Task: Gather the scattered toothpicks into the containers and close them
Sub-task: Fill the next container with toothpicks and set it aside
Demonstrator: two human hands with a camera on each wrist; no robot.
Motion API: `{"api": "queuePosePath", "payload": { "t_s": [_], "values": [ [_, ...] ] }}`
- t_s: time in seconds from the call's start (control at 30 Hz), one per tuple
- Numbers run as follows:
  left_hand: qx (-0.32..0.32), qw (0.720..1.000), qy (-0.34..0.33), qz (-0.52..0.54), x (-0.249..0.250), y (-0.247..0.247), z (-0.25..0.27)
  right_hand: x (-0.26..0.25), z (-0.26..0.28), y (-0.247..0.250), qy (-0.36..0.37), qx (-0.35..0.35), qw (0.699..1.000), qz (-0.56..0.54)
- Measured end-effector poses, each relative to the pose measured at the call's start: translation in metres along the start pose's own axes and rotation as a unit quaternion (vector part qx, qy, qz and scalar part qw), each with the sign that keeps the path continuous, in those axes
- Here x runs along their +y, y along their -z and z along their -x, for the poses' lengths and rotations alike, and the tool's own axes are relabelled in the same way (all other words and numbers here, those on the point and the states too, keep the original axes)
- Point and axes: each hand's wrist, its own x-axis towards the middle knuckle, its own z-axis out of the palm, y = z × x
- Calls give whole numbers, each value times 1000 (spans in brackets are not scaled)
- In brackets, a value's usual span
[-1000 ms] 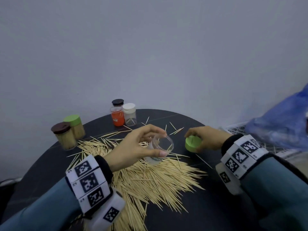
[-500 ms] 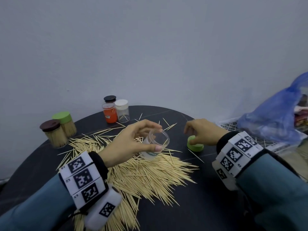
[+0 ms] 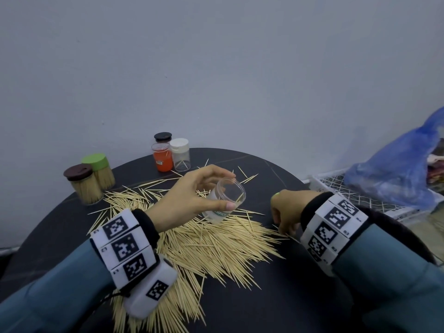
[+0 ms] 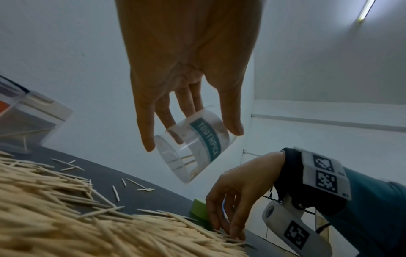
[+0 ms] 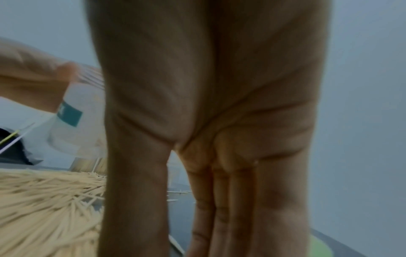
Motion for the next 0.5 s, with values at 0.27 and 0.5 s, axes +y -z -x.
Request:
{"api": "queuePosePath", "payload": {
  "t_s": [0.27,0.5],
  "values": [
    [28,1000,-2,4,-7,15,2,-31,-13,4,37,3,999,-35],
    [54,998,-14,21,-13,28,3,-55,-34,15,89,12,993,-78]
  ]
}}
